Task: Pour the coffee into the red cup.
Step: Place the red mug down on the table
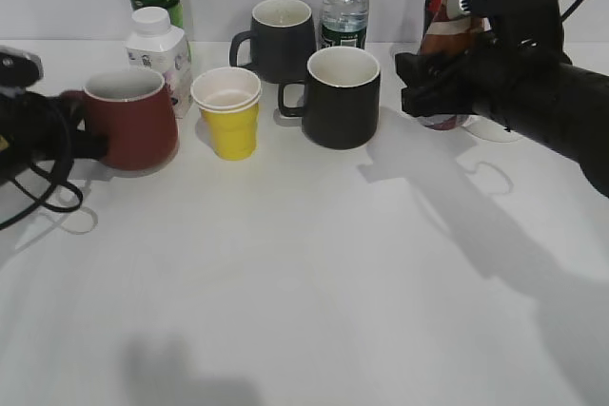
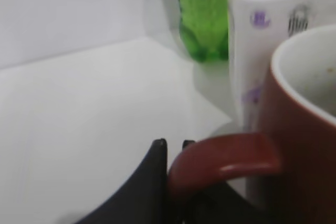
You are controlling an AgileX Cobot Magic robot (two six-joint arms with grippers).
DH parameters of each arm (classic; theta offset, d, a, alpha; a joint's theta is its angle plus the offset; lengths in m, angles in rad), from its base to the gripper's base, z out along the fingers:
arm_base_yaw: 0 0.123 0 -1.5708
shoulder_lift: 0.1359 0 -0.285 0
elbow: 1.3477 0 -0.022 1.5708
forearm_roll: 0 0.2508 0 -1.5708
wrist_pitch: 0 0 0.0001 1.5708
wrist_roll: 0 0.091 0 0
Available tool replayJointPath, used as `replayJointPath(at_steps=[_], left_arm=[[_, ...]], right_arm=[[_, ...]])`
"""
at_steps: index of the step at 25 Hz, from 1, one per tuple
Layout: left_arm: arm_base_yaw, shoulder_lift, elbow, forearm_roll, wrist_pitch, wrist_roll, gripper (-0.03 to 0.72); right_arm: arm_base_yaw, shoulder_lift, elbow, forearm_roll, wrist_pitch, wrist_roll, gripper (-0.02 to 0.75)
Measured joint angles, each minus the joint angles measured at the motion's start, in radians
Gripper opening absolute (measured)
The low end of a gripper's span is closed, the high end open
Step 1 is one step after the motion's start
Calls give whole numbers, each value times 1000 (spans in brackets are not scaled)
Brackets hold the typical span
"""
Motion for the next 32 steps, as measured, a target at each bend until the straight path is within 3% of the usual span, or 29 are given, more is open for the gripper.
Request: replayJointPath(at_steps=[12, 15, 21, 32], left_arm=[[0, 43, 62, -23, -144, 0, 59], [0, 43, 101, -35, -212, -1, 112], [0, 43, 118, -23, -266, -3, 316], [0, 38, 173, -11, -287, -5, 351]], right_arm=[[0, 0, 0, 1, -1, -4, 501], [0, 0, 0, 2, -1, -4, 501], [0, 0, 0, 2, -1, -4, 501], [0, 112, 1, 3, -107, -5, 501]])
